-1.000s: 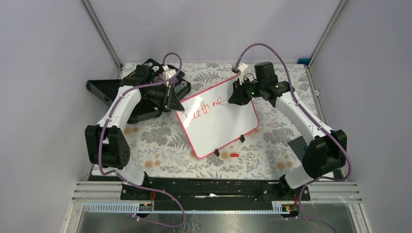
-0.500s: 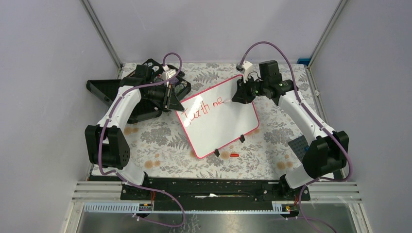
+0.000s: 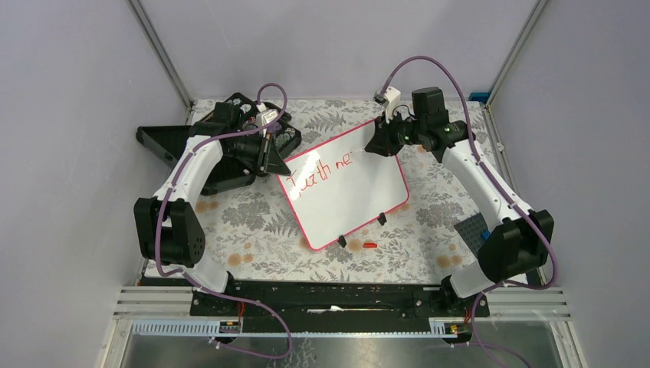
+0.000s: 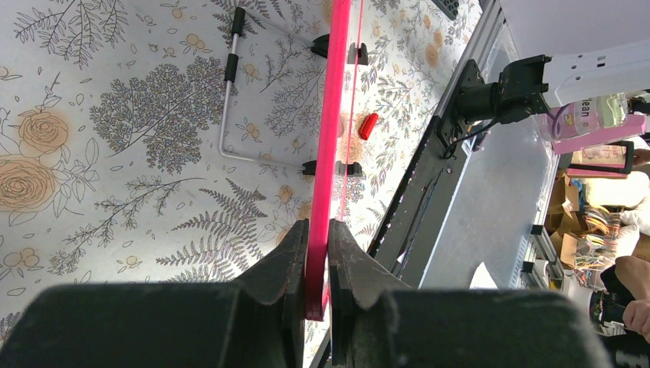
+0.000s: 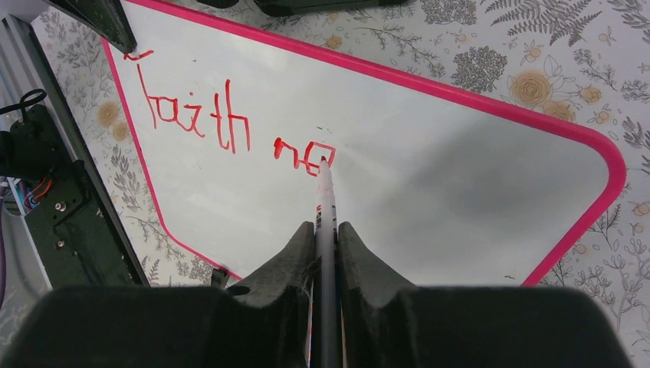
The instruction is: Write a sentence on the whiteboard
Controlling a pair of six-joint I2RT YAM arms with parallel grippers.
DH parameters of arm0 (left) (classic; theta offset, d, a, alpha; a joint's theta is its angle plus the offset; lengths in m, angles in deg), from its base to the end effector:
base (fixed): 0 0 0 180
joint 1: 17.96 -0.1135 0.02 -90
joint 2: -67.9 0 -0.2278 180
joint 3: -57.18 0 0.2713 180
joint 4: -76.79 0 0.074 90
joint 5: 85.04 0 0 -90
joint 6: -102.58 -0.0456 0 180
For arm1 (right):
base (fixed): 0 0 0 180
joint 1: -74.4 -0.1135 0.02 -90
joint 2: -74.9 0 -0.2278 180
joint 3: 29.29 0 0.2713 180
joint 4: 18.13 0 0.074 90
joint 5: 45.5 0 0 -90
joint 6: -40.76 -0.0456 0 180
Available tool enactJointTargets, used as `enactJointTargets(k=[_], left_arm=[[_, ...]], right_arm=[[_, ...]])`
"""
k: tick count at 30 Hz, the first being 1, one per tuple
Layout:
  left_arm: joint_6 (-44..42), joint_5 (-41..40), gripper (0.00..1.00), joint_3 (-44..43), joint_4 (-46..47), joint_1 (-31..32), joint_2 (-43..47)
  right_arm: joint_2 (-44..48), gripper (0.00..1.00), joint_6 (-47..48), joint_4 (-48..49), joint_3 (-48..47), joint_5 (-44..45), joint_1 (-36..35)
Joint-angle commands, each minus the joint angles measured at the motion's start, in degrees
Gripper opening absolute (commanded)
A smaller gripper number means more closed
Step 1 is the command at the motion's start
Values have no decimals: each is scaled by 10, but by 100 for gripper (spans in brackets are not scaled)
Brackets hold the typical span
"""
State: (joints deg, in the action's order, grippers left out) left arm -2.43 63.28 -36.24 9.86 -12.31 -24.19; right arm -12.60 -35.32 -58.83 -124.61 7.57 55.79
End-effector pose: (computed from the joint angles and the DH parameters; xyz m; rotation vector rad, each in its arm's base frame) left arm 0.3345 -0.0721 0.2582 0.7024 2.2680 -1.2693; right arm 0.3434 0.1446 0.3180 -0.9399 1.8796 0.7359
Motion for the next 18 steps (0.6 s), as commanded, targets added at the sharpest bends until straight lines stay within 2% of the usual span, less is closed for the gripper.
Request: enactJointTargets(k=[1, 18], left_arm=[[-19, -27, 0, -22, 19, 4, -5], [-19, -27, 0, -21, 19, 4, -5]], right_arm=[[-10, 0, 3, 9, -29, 11, 4], [-17, 0, 22, 10, 0, 41, 5]])
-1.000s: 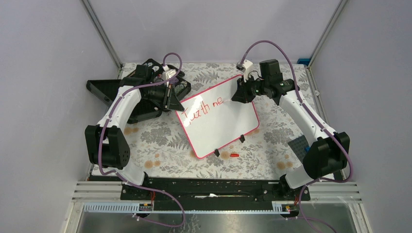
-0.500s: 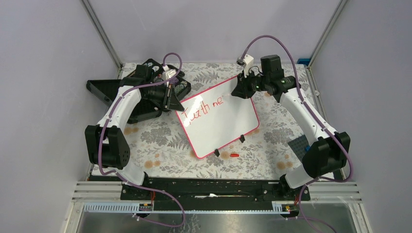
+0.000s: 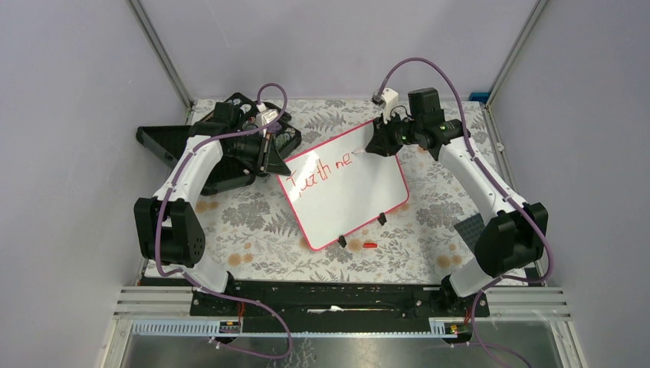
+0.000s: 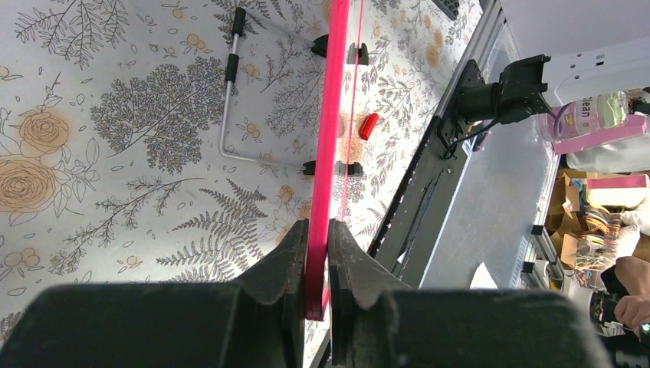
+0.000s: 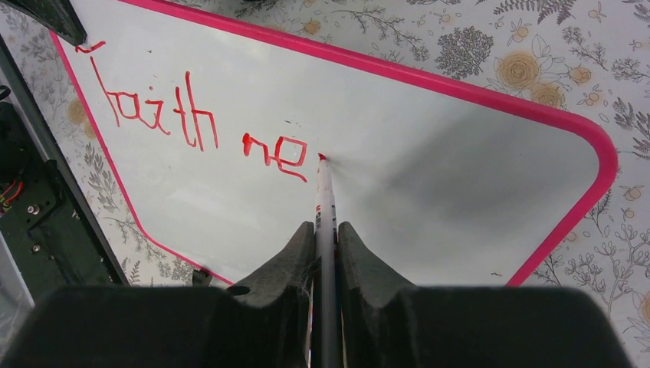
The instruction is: Write a sentence on the whiteboard
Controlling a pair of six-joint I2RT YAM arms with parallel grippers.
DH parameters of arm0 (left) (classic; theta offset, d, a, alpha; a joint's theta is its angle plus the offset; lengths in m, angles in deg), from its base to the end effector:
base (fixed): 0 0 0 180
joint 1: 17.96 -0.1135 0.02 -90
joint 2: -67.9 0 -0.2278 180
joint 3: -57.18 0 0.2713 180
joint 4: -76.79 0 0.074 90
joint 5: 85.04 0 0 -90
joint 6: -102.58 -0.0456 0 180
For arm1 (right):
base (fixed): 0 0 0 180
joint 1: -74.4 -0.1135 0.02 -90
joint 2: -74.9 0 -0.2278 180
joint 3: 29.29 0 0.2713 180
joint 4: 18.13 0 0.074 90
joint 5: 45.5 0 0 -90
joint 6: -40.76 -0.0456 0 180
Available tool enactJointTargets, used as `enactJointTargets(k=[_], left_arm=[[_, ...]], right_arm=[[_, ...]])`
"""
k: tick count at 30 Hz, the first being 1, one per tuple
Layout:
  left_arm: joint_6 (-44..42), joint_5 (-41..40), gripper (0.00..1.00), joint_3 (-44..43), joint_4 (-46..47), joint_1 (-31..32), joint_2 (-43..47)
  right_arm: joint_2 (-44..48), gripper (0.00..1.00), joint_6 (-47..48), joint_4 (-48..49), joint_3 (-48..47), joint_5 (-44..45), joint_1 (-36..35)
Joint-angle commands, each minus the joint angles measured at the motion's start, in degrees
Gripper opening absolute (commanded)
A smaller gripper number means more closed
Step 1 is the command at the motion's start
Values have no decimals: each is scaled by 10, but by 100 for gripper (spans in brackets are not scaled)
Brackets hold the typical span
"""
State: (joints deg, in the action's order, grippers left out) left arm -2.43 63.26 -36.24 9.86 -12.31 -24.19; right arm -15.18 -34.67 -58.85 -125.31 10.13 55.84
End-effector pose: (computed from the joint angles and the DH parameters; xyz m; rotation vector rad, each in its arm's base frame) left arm 0.3345 -0.0721 0.2582 0.7024 2.2682 -1.2688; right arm 0.3538 0.1459 0.3057 -0.9282 1.9242 0.6902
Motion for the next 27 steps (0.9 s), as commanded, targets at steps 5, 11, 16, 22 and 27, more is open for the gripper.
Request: enactJointTargets(k=[5, 11, 16, 22, 27], left_arm=[[-19, -27, 0, -21, 19, 4, -6], [-20, -27, 0, -20, 19, 4, -4], [-20, -27, 0, -21, 19, 4, -5], [-20, -28, 0, -19, 19, 4, -4], [-20, -30, 0, -18, 19, 4, -5]], right_arm=[[23, 0, 18, 10, 29, 17, 8], [34, 0, 20, 10, 47, 16, 12], [30, 0, 18, 10, 36, 13, 13], [13, 0, 11, 15, 9, 15, 15], [0, 0, 7, 18, -9, 16, 18]])
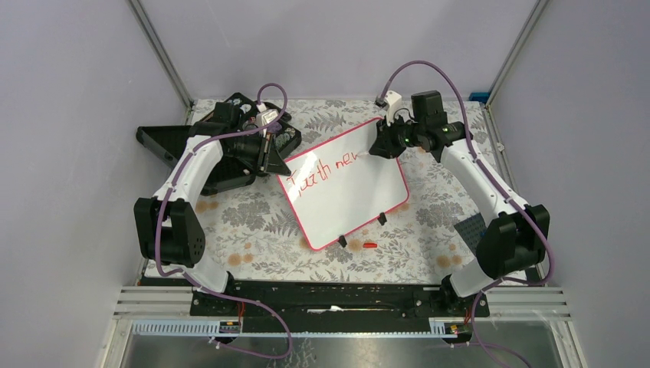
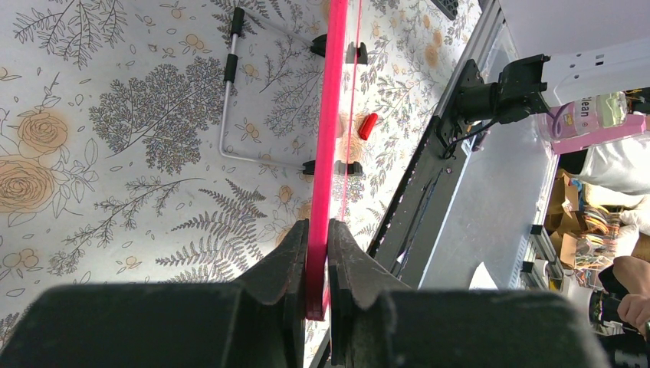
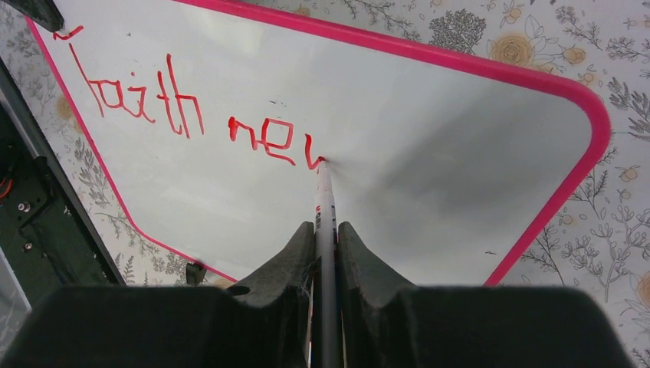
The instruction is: Write a sentence on the whiteboard
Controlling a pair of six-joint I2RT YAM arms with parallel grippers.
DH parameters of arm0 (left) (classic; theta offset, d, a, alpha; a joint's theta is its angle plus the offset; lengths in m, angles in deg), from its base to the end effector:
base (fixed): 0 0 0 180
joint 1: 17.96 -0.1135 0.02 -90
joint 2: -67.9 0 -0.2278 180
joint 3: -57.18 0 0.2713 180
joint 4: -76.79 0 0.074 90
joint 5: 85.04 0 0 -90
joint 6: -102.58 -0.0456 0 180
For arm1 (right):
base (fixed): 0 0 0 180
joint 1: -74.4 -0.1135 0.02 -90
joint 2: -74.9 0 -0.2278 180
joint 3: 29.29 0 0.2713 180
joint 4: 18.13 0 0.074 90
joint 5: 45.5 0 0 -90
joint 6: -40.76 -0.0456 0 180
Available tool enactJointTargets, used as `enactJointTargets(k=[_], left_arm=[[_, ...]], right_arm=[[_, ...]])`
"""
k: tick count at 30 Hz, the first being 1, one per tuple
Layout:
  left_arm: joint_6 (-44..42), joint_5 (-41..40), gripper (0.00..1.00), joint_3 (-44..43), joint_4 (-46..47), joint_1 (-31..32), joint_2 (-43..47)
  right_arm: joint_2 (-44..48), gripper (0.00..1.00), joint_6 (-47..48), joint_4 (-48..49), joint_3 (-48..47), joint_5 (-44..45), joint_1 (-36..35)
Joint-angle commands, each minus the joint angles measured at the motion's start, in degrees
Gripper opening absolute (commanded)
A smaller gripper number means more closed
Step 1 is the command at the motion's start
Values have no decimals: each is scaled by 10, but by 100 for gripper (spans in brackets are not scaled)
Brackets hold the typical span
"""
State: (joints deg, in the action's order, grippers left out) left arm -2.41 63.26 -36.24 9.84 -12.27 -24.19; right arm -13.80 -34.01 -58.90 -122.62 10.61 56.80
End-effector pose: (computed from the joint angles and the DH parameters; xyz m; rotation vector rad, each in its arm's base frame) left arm 0.3345 -0.0723 0.2582 0.7027 2.2687 -1.2695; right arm 0.3503 0.1378 0.2972 -0.9182 1.9501 0.6712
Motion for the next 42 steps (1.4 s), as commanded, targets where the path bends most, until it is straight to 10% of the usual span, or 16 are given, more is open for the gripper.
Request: enactJointTargets(k=[1, 42], left_arm=[[-21, -30, 0, -18, 19, 4, -5], [-24, -33, 0, -18, 19, 4, -15]], right_arm=[[-15, 0, 0, 20, -40, 10, 11], [-15, 0, 28, -1, -18, 0, 30]])
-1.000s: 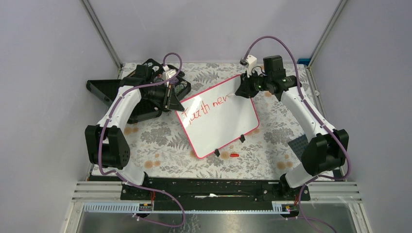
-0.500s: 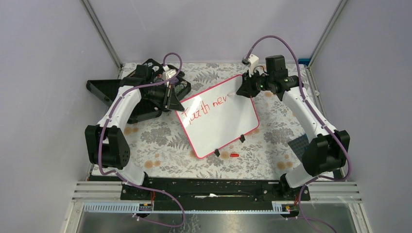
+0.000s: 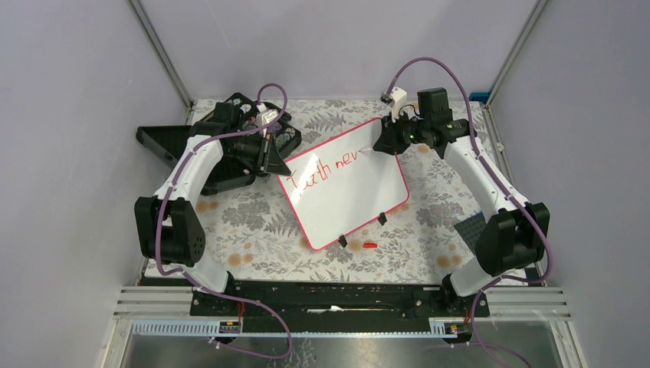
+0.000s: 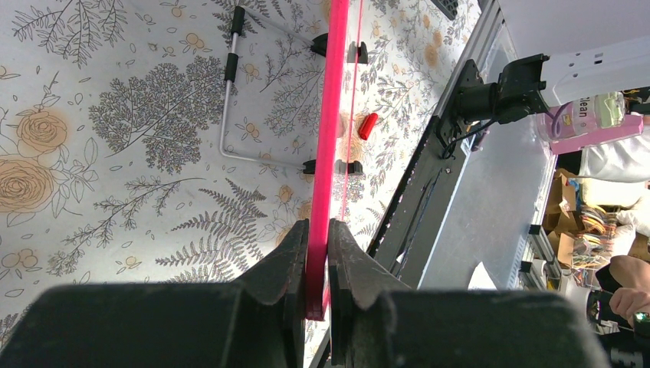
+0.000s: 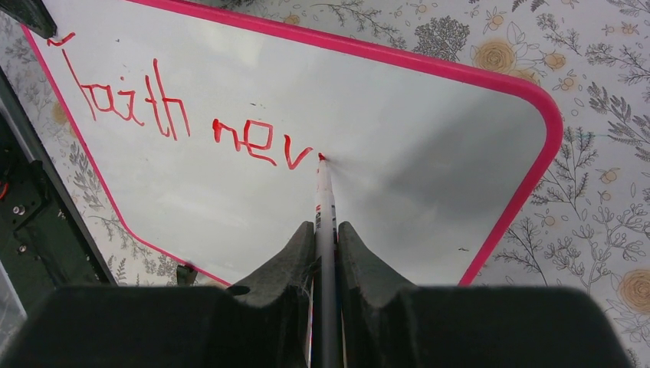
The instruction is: Write a sentence on the whiteboard
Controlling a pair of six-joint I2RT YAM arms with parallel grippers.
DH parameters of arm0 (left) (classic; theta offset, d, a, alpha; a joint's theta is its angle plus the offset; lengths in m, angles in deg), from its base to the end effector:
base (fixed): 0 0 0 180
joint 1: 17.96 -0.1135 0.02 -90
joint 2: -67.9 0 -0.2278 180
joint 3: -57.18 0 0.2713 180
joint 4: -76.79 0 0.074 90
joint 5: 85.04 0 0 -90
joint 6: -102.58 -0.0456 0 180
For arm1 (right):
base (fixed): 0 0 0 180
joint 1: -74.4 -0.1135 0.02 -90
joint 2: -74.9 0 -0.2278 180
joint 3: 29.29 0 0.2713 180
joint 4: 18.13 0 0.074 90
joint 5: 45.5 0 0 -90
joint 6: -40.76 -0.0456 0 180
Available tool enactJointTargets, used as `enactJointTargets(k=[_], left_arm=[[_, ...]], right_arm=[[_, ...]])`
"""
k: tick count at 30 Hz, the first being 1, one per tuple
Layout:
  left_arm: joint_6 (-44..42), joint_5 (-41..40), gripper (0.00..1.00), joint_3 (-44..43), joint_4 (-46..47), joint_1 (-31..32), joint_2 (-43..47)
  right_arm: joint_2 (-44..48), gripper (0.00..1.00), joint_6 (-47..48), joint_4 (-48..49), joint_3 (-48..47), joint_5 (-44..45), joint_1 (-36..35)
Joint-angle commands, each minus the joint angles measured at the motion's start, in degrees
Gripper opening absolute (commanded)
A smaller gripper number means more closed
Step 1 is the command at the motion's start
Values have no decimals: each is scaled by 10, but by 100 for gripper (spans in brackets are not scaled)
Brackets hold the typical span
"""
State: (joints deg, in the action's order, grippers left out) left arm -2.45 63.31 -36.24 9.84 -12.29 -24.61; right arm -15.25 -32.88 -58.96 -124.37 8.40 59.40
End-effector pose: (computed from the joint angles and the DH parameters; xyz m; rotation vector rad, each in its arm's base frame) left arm 0.3355 -0.0723 0.2559 0.6999 2.2741 -1.2739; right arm 0.3608 0.1245 0.2996 -0.9072 1.9342 0.6739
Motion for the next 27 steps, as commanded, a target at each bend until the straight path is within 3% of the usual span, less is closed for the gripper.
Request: enactJointTargets(k=[1, 27], left_arm=[[-24, -33, 0, -18, 19, 4, -11], [-25, -31, 0, -23, 19, 5, -14]], right_arm=[[-1, 0, 17, 0, -1, 22, 6], [-26, 0, -4, 0, -52, -2, 18]])
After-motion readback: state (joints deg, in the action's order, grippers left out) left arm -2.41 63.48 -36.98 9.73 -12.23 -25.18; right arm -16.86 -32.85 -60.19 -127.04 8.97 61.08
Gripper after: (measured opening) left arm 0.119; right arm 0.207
